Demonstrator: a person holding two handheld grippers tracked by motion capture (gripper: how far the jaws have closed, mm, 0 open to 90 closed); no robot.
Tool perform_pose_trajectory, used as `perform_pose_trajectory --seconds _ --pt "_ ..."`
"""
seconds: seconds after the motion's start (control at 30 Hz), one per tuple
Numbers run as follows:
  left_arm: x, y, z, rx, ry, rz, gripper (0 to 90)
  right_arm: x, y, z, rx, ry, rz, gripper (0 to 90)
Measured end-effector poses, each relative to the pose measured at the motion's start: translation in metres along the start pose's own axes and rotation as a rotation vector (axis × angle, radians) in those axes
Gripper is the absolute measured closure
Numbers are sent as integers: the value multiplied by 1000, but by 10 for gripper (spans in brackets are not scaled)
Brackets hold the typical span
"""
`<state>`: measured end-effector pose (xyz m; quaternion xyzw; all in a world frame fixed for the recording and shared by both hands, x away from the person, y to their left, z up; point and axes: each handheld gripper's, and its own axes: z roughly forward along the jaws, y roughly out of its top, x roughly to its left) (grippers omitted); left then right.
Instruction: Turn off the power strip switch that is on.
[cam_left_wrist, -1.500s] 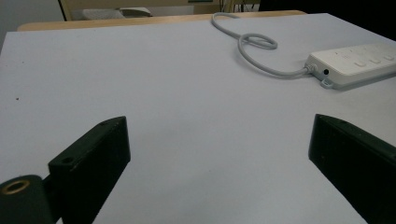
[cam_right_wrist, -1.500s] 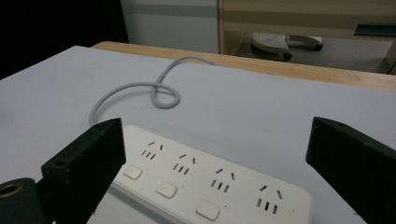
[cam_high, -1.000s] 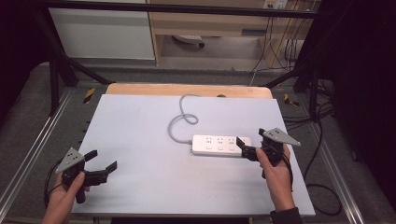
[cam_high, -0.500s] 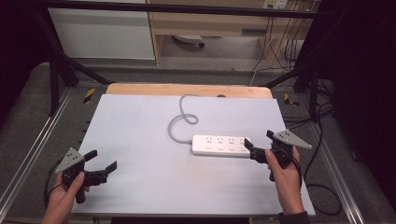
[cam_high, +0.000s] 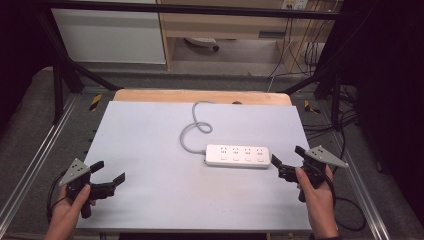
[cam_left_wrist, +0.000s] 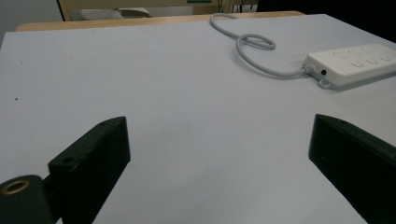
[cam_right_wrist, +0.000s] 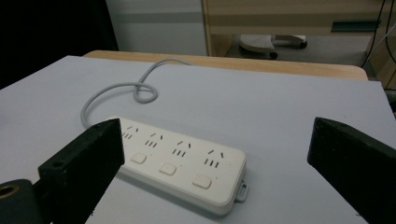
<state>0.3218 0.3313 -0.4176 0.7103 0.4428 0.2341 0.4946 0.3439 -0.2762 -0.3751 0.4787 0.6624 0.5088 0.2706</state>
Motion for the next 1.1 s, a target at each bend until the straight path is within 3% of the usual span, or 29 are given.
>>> perform_pose_trajectory --seconds 0.3,0.6,1.1 --pt "0 0 -1 -2 -1 2 54 -12 -18 -18 5 -19 2 39" --pt "0 0 -1 -5 -1 2 54 -21 -37 -18 31 -27 6 39" --pt "-1 0 1 2 -10 14 53 -27 -71 10 213 -48 16 57"
